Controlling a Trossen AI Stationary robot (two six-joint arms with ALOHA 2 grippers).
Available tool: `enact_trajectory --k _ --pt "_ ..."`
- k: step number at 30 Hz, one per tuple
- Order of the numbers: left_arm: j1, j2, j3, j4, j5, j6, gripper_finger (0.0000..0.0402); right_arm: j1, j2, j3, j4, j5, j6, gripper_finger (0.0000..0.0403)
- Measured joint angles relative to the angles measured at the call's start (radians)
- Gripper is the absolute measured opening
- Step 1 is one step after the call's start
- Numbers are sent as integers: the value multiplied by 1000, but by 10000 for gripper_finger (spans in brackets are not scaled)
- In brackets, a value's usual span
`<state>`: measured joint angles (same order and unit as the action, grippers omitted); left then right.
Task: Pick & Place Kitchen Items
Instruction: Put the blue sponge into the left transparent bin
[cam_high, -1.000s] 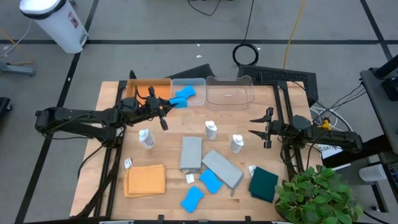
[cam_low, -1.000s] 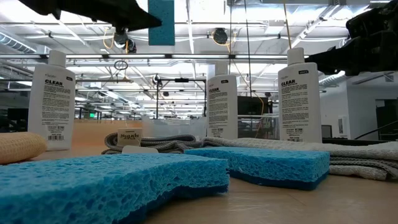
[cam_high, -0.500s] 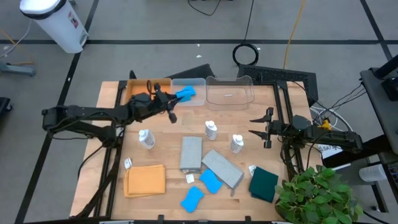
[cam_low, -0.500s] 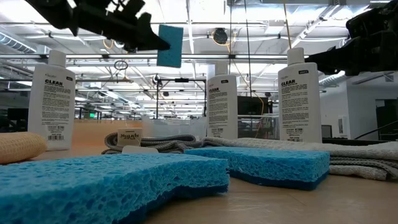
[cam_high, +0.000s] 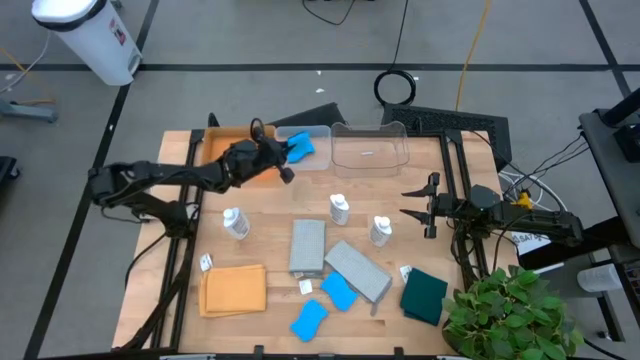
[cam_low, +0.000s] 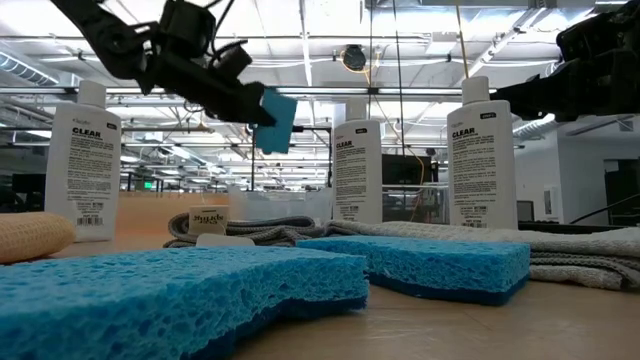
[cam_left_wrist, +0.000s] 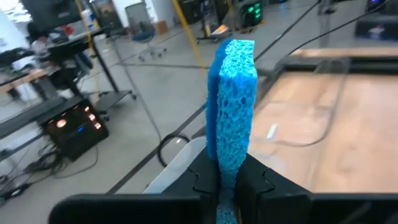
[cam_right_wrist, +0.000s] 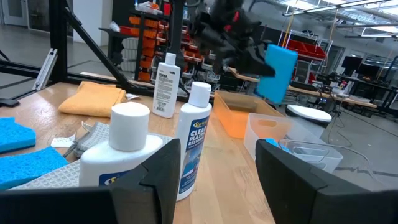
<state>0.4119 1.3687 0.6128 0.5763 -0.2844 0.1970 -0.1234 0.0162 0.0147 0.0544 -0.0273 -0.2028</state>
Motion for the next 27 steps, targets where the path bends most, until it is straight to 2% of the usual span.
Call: enact_trajectory --k 4,10,16,23,27 --pt "28 50 0 3 -39 -5 39 0 0 0 0 0 0 180" --pt "79 87 0 -9 -18 -58 9 0 0 0 0 0 0 180" --pt "120 87 0 -57 23 -128 24 0 0 0 0 0 0 181" --pt "132 87 0 -86 26 -148 7 0 0 0 0 0 0 181" --pt "132 87 0 -93 26 -156 24 0 0 0 0 0 0 180"
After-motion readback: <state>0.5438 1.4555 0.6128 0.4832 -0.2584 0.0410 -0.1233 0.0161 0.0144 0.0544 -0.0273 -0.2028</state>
